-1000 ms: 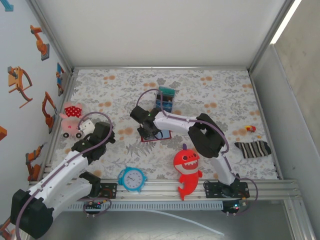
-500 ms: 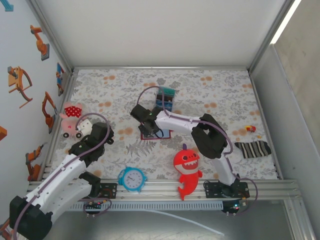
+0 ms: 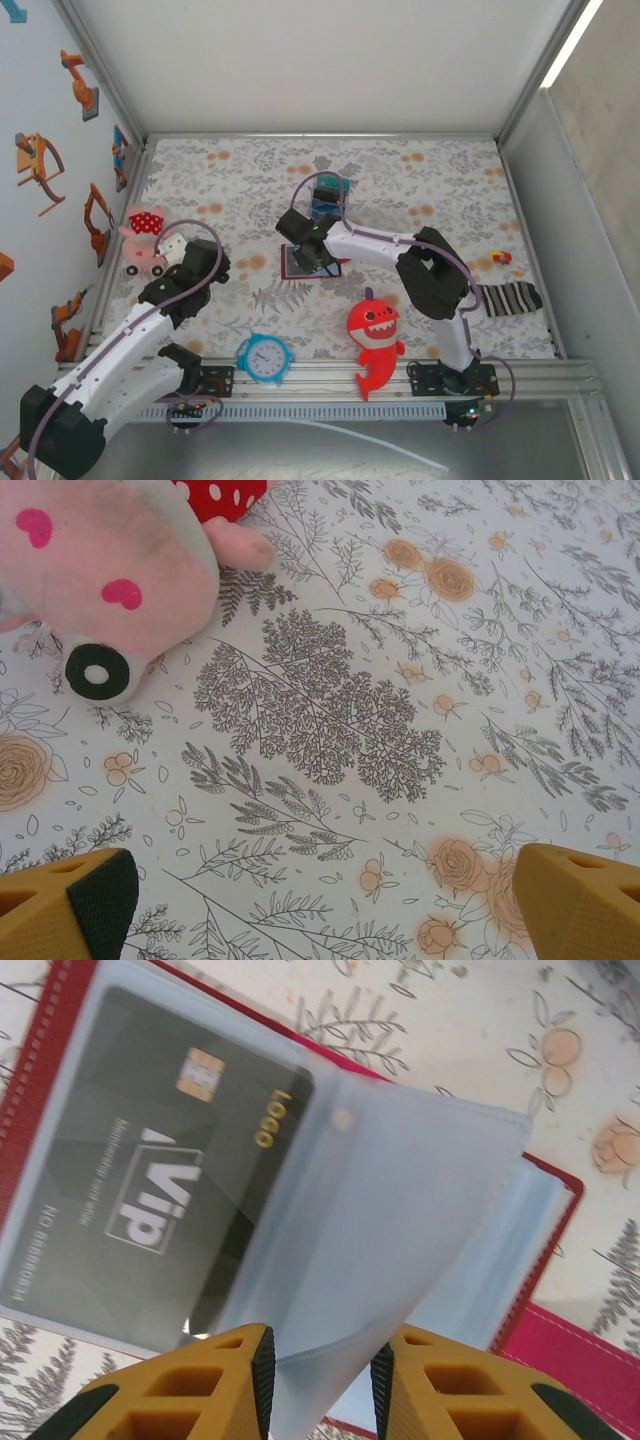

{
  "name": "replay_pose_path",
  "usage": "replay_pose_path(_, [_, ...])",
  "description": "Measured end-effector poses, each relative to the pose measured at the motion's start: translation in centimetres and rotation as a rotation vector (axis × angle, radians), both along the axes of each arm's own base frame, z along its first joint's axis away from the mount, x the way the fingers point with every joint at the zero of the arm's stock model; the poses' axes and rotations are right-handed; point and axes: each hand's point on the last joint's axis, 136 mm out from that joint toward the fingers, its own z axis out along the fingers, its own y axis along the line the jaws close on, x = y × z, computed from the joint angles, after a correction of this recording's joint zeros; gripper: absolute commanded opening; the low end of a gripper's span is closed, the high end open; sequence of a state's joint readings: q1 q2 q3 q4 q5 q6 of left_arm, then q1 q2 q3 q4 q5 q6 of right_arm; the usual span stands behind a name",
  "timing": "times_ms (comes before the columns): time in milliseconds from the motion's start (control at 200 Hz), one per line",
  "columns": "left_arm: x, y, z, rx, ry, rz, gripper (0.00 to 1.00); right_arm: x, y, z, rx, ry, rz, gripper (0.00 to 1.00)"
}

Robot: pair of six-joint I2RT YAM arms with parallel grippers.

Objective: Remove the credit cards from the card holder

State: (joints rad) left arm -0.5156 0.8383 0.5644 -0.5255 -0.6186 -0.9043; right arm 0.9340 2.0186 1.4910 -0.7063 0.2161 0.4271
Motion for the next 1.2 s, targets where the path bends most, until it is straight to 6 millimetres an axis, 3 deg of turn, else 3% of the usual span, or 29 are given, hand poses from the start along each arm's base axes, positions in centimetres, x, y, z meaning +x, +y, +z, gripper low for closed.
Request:
replay_pose_path(205, [0.7,-1.5,-0.1,0.0,0.016,-0.056,0.97,0.1,-1.9,0.3,-0.007,-0.005,-0.039,0.32])
replay_pose_path(636, [3.2,-7.3,-0.3,0.063,0.088,-0.262,0.97,0.2,-4.2,-0.7,-0.003,0.027,-0.097,0.28])
replay_pose_path(1012, [4.3,-12.0,-5.0,0.05,0.264,-0.464,0.97,1.1,-3.7,2.3,0.199,0.034,-0.139,0.26])
replay_pose_path(1197, [4.2,-14.2,-7.2,0.042,0.337,-0.553,0.97,1.2,-3.0,2.1,0.327,0.096,-0.162,0.22])
